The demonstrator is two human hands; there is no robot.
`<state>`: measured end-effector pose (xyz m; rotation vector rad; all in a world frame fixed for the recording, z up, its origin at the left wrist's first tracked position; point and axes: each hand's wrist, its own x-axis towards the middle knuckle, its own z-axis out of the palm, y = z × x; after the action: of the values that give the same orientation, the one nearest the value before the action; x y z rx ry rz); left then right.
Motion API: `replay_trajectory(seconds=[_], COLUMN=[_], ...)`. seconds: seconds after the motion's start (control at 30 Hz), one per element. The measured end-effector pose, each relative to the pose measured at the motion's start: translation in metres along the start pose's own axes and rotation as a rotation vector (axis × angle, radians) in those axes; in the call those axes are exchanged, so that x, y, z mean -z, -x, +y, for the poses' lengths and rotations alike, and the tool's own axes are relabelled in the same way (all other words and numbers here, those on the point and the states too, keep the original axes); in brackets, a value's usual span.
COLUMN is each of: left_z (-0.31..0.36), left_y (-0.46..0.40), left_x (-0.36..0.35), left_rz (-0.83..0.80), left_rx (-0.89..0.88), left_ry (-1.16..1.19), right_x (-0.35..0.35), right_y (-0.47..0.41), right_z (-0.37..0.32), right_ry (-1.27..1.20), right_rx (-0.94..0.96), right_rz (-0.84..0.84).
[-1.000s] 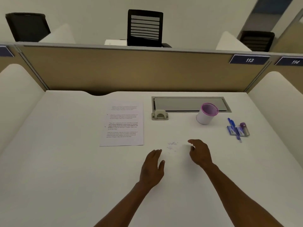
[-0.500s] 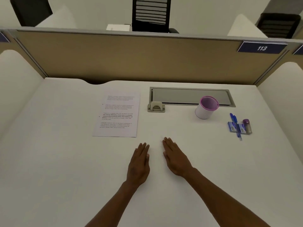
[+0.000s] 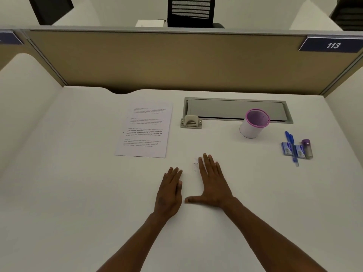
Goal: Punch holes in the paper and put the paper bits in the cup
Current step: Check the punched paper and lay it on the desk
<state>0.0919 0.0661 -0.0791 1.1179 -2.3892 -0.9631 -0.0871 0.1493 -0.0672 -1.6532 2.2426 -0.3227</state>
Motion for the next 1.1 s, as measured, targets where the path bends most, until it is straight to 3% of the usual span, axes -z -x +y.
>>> replay_trajectory(seconds=[0.27,0.47,0.63,0.7,0.83,0.93,1.1], left_z=[0.007,0.006,0.001,0.002,-0.001,0.0,0.017], left_y=[-0.021,-0.049,-0.044,-0.039,-0.03,-0.032,-0.032], left_x=[0.004,0.0,-0.006,-0.009,-0.009,-0.011,-0.021], left_rz=[-0.045,-0.21,-0.231,-0.228,-0.186,-0.199,-0.268], left_rx=[-0.118,-0.161,-0.199,-0.228,-0.218,-0.182,-0.257], left_ry=[-0.161,-0.439,-0.434,-0.398,-0.355,-0.396,-0.445], right_x=[0.014,0.012,0.014,0.019,0.025,0.02,-0.002], right_y=[-0.045,-0.045,-0.006,0.007,0.007,0.006,0.003], right_z=[0.032,0.023,0.024,0.026,0.034,0.025,-0.009], right_ry=[0.0,0.07,-0.007,-0.111,-0.24,-0.149,-0.133], right_rx=[-0.029,0.239,0.299,0.205,-0.184,-0.328,-0.179], right_rz=[0.004,-0.063,0.021,0.079,0.419,0.329,0.169])
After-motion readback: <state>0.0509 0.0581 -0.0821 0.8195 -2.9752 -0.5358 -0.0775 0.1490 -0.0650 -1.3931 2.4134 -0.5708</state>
